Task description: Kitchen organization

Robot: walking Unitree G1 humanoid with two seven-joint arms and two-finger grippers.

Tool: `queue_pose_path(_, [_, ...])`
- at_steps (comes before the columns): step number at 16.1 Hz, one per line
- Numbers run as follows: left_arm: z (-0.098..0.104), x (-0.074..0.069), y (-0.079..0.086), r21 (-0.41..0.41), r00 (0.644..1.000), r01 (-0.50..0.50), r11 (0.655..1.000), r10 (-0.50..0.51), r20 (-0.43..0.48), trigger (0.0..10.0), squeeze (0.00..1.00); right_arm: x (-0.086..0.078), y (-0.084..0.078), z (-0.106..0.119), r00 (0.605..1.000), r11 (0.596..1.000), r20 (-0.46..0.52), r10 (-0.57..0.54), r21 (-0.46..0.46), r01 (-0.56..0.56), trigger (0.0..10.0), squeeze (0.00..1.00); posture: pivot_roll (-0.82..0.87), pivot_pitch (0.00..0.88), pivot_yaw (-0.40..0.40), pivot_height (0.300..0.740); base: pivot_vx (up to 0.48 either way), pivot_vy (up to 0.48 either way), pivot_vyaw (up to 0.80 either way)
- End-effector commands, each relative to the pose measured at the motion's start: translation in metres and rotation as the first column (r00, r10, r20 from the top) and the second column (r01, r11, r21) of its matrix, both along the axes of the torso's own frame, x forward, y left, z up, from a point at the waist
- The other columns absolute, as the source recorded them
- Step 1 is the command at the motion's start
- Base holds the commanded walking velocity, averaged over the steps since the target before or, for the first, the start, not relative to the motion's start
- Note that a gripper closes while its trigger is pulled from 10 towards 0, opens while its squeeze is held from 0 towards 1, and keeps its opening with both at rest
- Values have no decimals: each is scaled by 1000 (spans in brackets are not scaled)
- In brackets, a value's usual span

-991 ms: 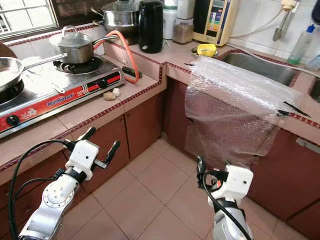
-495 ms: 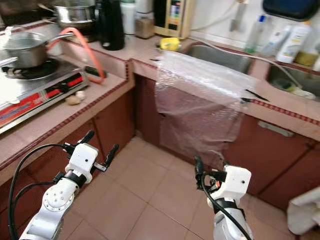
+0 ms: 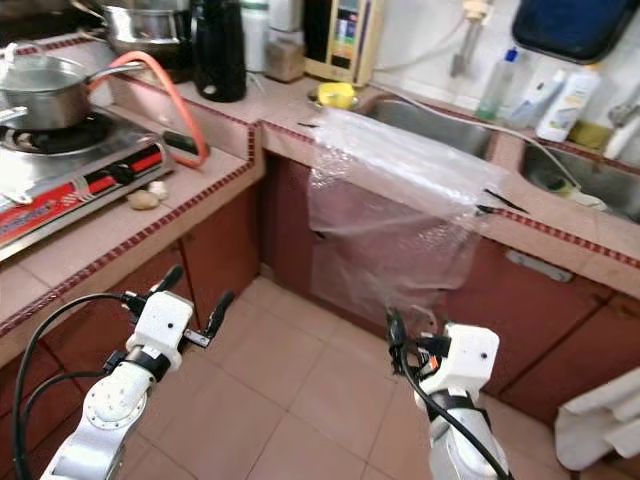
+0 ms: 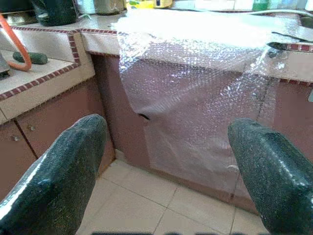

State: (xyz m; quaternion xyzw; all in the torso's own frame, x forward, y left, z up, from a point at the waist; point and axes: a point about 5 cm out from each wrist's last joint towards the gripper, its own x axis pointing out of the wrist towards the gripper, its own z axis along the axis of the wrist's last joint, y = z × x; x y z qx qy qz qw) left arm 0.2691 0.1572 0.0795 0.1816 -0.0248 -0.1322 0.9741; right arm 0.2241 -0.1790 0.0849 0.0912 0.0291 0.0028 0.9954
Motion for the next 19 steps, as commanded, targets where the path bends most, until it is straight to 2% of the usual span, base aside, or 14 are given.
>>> queue_pose_path(1, [2,0,-4,1,1000,9,1000,-9,12,10000,0,-1,-4,-1,1000,1000,-16,0,-12,0,10000,0,202,0,-86,740,0,0,0])
queue_pose_path(7, [1,0,-5,3,1000,15,1000,-15,6,10000,0,-3,-3,-3,1000,1000,-24,-3,-8,3,10000,0,194,0,-80,740,0,-44,0])
queue_pose_path(16, [0,-1,-4,-7,1000,9,1000,-9,1,10000,0,2,2,1,1000,1000,-14,23,-3,-23,10000,0,206,0,-95,740,0,-376,0])
queue_pose_path(19, [0,0,-5,-16,1000,-1,1000,1,0,10000,0,4,-1,2,1000,1000,-15,27,-9,-27,10000,0,206,0,-112,740,0,-393,0])
